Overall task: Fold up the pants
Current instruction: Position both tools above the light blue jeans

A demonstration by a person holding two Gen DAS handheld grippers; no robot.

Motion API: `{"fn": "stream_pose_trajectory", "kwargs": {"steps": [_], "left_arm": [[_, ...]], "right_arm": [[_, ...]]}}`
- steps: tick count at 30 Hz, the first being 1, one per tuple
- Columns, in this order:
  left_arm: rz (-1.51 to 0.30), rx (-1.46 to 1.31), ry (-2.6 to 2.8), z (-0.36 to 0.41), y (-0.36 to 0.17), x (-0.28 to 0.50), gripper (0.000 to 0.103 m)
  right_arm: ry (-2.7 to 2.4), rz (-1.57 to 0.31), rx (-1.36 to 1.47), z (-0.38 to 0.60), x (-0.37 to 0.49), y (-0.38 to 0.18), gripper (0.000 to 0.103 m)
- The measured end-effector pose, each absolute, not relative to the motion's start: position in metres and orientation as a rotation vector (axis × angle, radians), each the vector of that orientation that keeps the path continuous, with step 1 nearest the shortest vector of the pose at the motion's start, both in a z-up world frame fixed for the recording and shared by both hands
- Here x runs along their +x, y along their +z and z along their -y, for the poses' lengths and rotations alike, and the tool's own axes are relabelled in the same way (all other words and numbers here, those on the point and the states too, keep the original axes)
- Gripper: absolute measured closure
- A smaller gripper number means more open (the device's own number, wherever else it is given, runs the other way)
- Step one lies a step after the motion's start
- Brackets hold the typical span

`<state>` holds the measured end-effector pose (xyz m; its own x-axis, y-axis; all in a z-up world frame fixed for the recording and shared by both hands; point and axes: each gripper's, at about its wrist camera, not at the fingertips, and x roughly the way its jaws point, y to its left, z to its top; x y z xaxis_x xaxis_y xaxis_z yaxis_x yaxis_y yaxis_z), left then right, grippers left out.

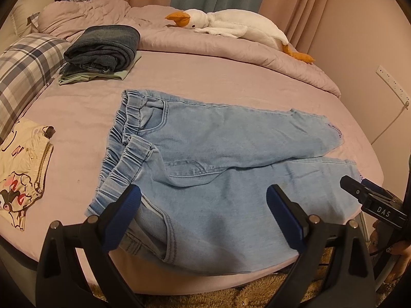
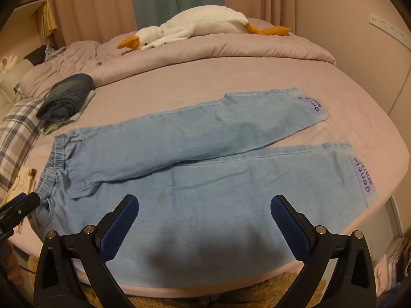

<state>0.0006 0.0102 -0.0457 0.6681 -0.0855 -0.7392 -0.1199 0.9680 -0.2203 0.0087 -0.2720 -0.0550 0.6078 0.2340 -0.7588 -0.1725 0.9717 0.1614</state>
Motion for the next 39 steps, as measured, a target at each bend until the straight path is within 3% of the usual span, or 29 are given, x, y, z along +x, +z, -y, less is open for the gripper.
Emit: {"fn": "stream_pose_trajectory", "kwargs": {"steps": [39], "left_arm": [[-0.854,-0.302,0.126,-0.042,-0.051,-0.003,0.006]], "right_arm": [[0.222,-0.906,0.073,0.273,0.011,-0.058,0.0]]}}
